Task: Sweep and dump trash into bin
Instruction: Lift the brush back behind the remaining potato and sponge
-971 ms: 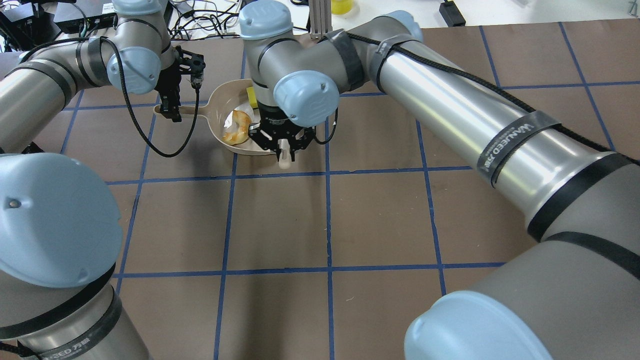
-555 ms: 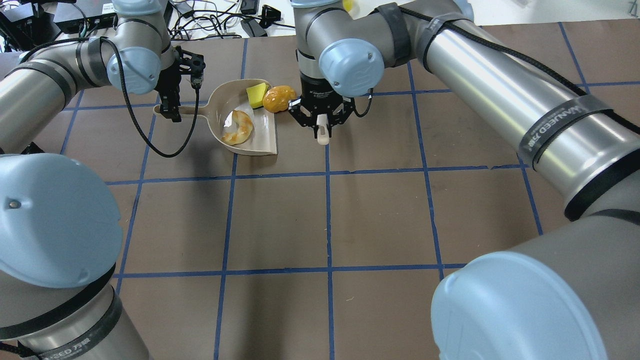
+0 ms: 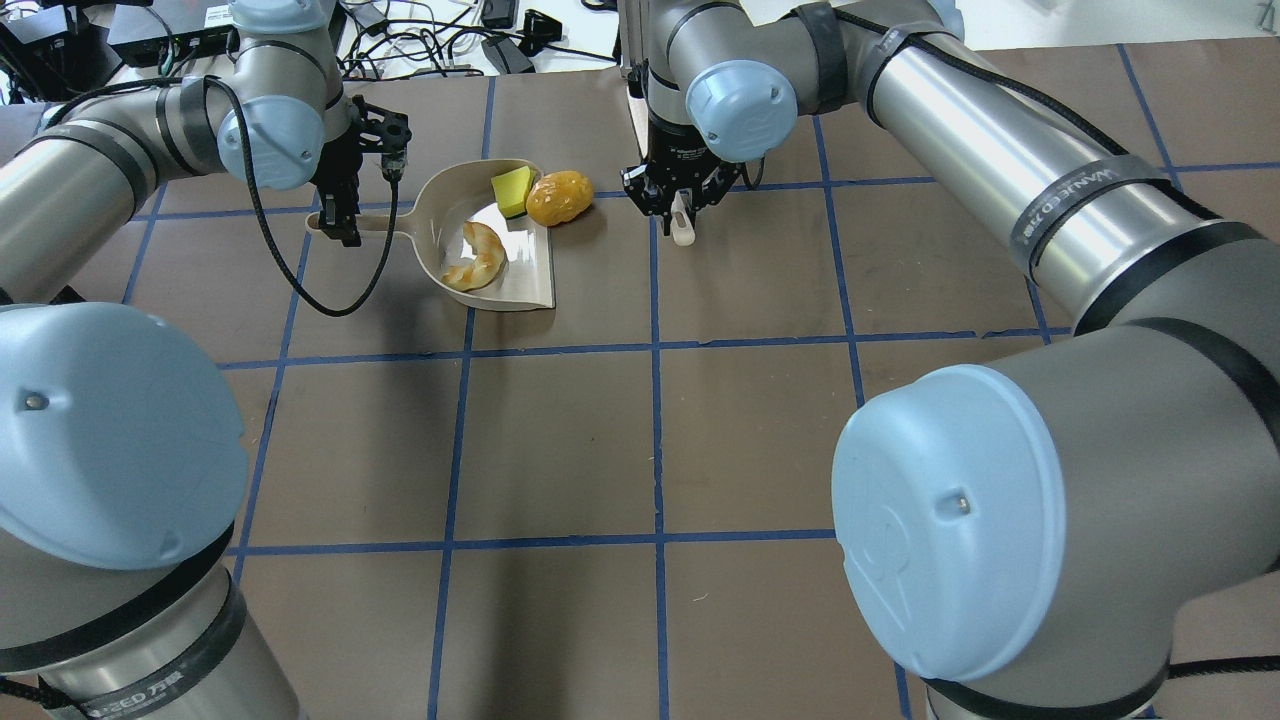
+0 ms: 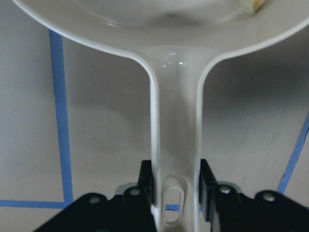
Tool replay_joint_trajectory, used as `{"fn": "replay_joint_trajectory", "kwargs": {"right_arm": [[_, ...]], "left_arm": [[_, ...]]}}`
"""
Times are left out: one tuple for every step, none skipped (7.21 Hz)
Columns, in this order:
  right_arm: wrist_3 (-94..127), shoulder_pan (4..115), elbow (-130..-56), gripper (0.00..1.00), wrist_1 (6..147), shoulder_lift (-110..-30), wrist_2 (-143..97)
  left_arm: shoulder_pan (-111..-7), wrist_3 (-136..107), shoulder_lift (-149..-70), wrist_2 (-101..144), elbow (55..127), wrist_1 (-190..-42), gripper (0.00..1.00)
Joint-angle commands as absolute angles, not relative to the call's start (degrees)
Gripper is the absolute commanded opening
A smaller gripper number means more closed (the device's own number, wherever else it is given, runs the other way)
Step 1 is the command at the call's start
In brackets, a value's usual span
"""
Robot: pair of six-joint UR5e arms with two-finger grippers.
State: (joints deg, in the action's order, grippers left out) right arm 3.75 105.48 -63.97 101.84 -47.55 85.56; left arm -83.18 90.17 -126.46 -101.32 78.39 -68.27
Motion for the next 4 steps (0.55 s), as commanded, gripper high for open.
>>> {"fn": "replay_joint_trajectory", "kwargs": {"right_arm": [[4.3,109.31,-62.49,0.0,101.25,-45.35,84.99],[7.61,110.81,-62.49,0.0,101.25,-45.18,83.77],[10.78,112.57,-62.49,0.0,101.34,-45.09,82.72],[14.29,113.81,-62.49,0.0,101.42,-45.09,80.53]], "left_arm": [[-83.14,90.18,-126.47,-101.42,78.31,-68.29,0.1],[-83.23,90.09,-126.47,-101.43,78.4,-68.29,0.1],[-83.41,90.09,-126.39,-101.86,78.31,-68.29,0.1],[-83.76,89.83,-126.47,-103.26,78.4,-68.29,0.1]]}}
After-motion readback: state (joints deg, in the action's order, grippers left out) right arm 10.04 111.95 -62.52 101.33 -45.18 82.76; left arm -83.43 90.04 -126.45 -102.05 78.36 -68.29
